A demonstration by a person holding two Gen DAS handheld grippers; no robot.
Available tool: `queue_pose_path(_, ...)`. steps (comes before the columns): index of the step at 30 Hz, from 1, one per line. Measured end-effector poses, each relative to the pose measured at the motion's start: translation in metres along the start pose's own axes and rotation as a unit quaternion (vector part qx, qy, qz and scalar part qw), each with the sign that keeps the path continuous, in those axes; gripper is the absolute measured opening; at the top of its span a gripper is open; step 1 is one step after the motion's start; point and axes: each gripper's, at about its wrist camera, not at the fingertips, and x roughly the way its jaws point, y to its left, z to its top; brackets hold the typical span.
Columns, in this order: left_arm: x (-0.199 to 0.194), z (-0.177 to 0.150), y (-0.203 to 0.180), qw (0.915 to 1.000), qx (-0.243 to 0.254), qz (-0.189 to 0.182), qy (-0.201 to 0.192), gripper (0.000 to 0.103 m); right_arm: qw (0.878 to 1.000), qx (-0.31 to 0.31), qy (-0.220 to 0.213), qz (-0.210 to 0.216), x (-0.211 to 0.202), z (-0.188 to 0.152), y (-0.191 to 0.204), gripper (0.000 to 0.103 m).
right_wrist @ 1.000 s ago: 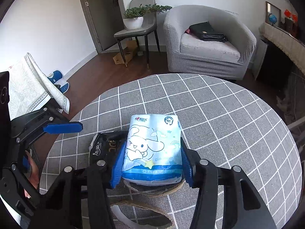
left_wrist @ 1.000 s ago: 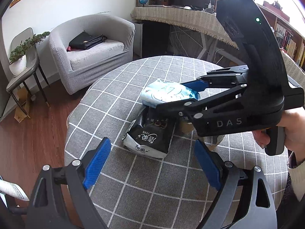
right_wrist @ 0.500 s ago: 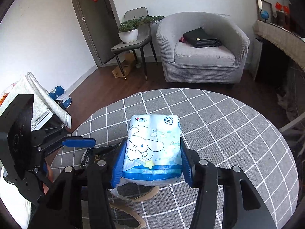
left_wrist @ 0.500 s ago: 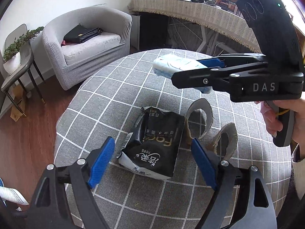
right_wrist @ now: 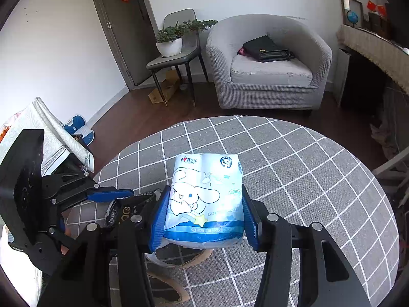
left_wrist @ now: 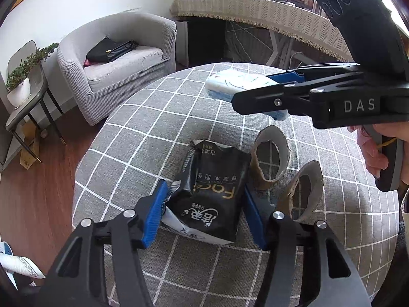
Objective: Collect trash
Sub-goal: 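Grasp the black printed bag with the left tool, then carry the wipes package and black bag with both tools over the bin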
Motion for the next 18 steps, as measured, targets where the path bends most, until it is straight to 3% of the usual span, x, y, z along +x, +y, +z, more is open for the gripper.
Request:
queue_pose_path(7,-0.017,-0.009,0.007,0.9989,-0.043,0.007,-0.014,0.059,1.0,0.002,-0.008,-0.002,-0.01,-0.003,0.012,0.052)
queue_pose_path(18,-0.079,-0.041,0.014,0.9894,-0.119,0.048,-0.067,0.059,1.0,-0.015,-0.015,0.003,-0.025,-0.019,0.058,0.052)
